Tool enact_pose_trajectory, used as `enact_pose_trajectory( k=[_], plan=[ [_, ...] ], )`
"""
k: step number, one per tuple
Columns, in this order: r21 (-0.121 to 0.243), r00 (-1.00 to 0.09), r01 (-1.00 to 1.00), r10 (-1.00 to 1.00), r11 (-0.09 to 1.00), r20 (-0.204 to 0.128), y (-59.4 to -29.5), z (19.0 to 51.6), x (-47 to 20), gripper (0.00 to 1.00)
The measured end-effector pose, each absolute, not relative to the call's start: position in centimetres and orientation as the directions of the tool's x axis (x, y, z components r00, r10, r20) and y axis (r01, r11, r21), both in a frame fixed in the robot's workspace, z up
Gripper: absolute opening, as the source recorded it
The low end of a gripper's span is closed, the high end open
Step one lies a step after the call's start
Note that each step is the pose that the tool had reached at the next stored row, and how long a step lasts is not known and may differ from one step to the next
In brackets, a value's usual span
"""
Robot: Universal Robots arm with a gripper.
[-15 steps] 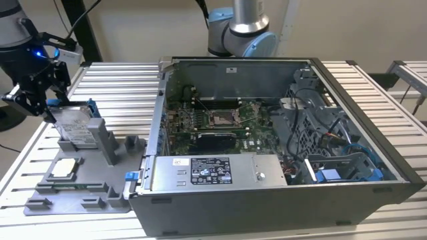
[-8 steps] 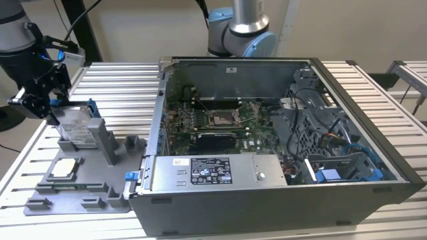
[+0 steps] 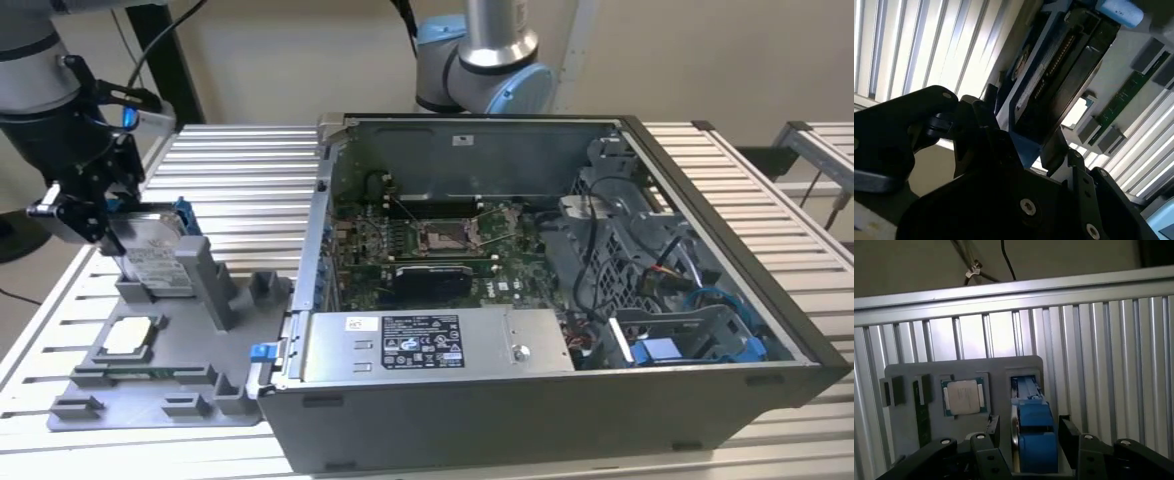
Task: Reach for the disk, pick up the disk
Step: 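Pick up the disk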
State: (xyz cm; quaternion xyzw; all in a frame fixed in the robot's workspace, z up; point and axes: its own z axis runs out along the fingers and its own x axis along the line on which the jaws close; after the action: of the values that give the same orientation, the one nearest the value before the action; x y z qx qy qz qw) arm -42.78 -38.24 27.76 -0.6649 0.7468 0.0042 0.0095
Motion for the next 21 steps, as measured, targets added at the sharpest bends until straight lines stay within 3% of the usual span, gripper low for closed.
enact_pose_trajectory(
  k=[21],
  plan=[
    [-0.005, -0.096, -0.995, -0.995, 0.096, -0.032, -38.2, 26.4, -42.4, 1.0]
  ],
)
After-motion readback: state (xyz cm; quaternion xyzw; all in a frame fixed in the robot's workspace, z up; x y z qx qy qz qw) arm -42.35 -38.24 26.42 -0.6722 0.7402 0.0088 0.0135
